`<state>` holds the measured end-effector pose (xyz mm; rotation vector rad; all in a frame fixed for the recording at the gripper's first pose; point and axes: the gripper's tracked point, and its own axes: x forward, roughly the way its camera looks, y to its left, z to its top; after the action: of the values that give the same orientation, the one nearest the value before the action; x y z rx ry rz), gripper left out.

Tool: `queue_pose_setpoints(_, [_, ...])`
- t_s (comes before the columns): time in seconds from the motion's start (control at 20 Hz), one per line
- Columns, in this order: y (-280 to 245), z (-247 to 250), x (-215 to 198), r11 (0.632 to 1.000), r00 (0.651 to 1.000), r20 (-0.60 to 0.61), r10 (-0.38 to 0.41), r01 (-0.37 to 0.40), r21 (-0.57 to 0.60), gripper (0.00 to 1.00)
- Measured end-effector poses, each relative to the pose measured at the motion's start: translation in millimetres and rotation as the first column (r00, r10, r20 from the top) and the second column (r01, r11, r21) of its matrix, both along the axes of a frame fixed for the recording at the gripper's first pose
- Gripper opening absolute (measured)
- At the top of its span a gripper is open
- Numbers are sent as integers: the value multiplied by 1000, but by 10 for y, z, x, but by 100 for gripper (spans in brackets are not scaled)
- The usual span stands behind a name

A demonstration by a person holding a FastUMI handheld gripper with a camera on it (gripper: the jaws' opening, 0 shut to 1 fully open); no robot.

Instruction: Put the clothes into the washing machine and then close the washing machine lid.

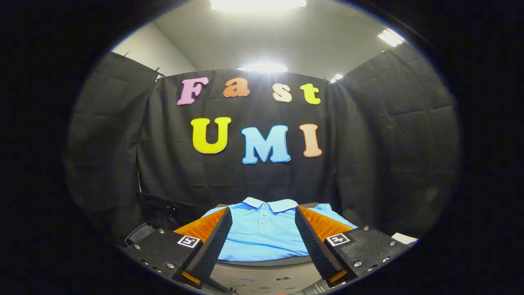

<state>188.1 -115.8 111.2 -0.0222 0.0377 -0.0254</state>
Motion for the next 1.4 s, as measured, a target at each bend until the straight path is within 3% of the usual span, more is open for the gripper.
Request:
queue_pose_setpoints(0.25, [-32,-155,356,999,994,-95,47,-47,-3,96])
queue_pose_setpoints(0.9, [-67,-558,1109,997,947,-314,69,-61,35,96])
queue_pose_setpoints(1.4, [-92,-945,1490,996,861,-502,85,-77,37,96])
